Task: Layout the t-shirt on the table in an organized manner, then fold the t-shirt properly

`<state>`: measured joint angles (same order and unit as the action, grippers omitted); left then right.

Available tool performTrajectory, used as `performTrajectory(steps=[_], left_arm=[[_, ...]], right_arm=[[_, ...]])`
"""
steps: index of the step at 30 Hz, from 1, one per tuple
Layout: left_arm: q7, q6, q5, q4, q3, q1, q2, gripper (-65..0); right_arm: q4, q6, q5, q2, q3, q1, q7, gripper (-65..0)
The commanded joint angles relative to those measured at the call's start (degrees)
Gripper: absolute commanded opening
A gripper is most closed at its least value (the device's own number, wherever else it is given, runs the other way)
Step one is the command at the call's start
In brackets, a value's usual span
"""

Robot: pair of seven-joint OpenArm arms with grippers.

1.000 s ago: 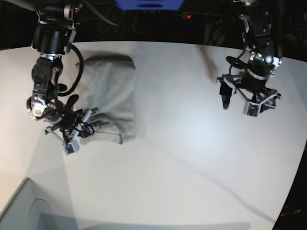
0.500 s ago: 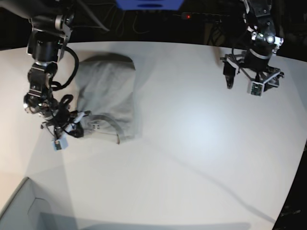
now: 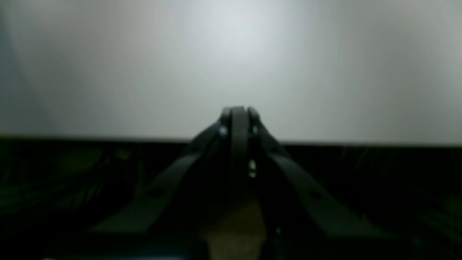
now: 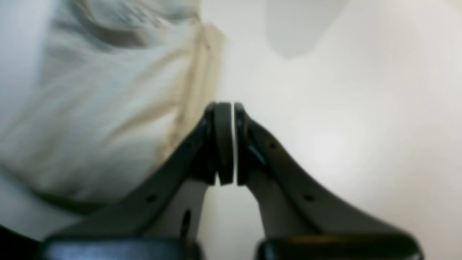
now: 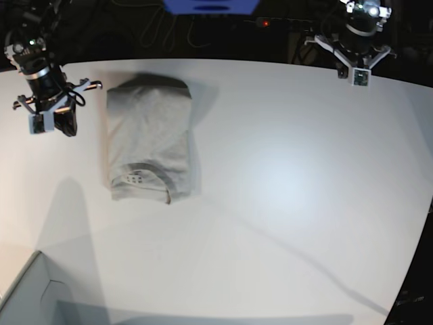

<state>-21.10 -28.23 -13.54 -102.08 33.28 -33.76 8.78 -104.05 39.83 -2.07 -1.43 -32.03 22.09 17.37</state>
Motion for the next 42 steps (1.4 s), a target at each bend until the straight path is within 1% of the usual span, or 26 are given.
performTrajectory(steps=[1,4,7,10,15,18,21,26,29,31,33,34,37,40,42], left_arm=[[1.19,-0.21,1.10,-0.55,-0.09,-1.36,0.22,-64.2],[1.19,-0.21,6.55,-0.38,0.61,-3.74,0.22,-65.0],[1.19,-0.21,12.97,-0.38,3.34,-5.06,0.22,-65.0],[1.19,-0.21,15.17,0.59,4.92,-5.23,0.22,-65.0],[1.19,-0.21,15.52,6.48,5.89,-4.62,0.22,-65.0],[1.19,-0.21,15.52,11.67,4.74,-3.74,0.22,-65.0],[1.45,-0.21,15.61,17.73,4.48,-2.95,-1.35,-65.0],[1.63,-0.21,15.61,28.90,4.66,1.36,-5.04,-65.0],[1.72,-0.21,15.61,35.75,4.39,3.91,-7.24,-65.0],[1.72,-0.21,15.61,40.06,4.39,5.85,-8.56,-65.0],[1.81,-0.21,15.61,44.28,4.48,7.60,-9.43,-65.0],[1.81,-0.30,15.61,46.13,4.48,8.40,-9.70,-65.0],[1.81,-0.30,15.61,50.43,4.39,10.42,-10.49,-65.0],[1.81,-0.30,15.52,55.36,4.39,13.05,-10.67,-65.0],[1.89,-0.30,15.43,58.08,4.39,14.81,-11.19,-65.0]], right_arm=[[-1.05,0.17,-1.67,0.33,-0.10,0.81,-1.06,-65.0],[2.38,0.17,-2.37,0.33,-0.10,1.25,-1.15,-65.0],[7.39,0.17,-2.11,0.60,-0.01,-1.38,-1.15,-65.0],[8.36,0.17,-2.20,0.95,0.25,-2.26,-1.06,-65.0],[5.28,0.17,-2.20,0.95,3.77,-1.73,-0.97,-65.0],[3.87,0.17,-2.29,0.42,6.58,0.38,-0.97,-65.0],[4.05,0.17,-2.02,0.07,8.51,1.08,-1.15,-65.0],[12.05,0.17,-2.02,-0.02,10.19,-0.68,-1.41,-65.0],[17.85,0.17,-1.32,0.07,10.01,-2.35,-1.41,-65.0],[20.49,0.17,0.70,0.07,10.01,-2.88,-1.59,-65.0],[21.54,0.17,0.97,0.07,9.92,-2.88,-1.85,-65.0],[21.10,0.17,0.88,-0.02,9.92,-2.61,-2.82,-65.0],[15.48,0.17,0.53,-0.63,7.64,0.02,-6.16,-65.0],[8.01,0.17,-2.73,-3.71,3.06,2.13,-6.86,-65.0],[3.79,0.17,-3.60,-5.38,0.43,3.45,-6.86,-65.0]])
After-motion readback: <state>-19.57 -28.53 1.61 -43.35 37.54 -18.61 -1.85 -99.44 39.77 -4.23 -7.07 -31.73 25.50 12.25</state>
